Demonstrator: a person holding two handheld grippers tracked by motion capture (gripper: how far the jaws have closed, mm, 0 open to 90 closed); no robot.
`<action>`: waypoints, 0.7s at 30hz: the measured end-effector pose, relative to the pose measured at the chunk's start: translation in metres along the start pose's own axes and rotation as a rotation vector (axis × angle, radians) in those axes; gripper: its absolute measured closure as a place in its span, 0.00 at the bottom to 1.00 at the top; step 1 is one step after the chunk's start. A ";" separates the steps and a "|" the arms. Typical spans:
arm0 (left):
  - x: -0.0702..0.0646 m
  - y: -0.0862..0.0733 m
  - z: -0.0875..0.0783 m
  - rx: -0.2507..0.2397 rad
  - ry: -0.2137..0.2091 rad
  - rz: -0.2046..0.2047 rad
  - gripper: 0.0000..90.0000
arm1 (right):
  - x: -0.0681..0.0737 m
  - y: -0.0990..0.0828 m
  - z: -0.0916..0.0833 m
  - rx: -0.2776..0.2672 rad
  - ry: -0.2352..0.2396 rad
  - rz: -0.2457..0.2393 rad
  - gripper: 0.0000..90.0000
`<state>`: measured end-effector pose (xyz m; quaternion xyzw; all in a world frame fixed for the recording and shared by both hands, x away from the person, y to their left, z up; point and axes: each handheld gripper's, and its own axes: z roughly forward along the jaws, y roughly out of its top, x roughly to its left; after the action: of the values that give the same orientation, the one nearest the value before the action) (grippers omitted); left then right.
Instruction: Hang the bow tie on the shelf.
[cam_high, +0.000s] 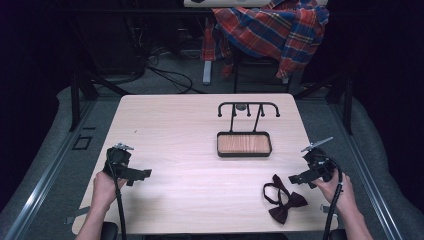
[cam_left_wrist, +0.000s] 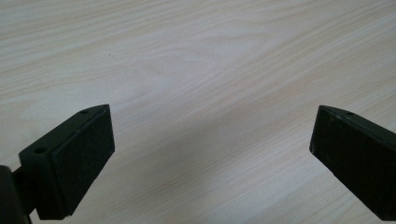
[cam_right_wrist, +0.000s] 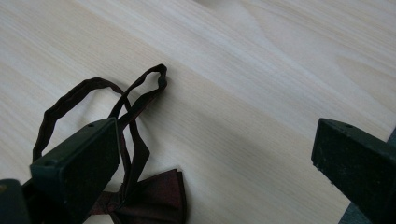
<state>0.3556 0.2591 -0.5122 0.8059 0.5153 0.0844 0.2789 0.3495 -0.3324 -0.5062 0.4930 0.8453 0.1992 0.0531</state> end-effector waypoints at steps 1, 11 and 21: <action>0.000 0.000 0.000 0.000 0.000 0.000 0.00 | 0.000 0.000 0.000 0.000 0.000 0.000 0.01; -0.002 0.004 0.001 -0.013 -0.013 0.010 0.00 | 0.006 0.001 -0.004 -0.002 -0.015 -0.024 0.00; -0.005 0.006 0.006 0.011 -0.013 0.016 0.00 | 0.010 -0.001 0.000 0.000 -0.004 -0.054 0.04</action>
<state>0.3605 0.2501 -0.5135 0.8121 0.5075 0.0785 0.2770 0.3439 -0.3244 -0.5060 0.4705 0.8581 0.1966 0.0600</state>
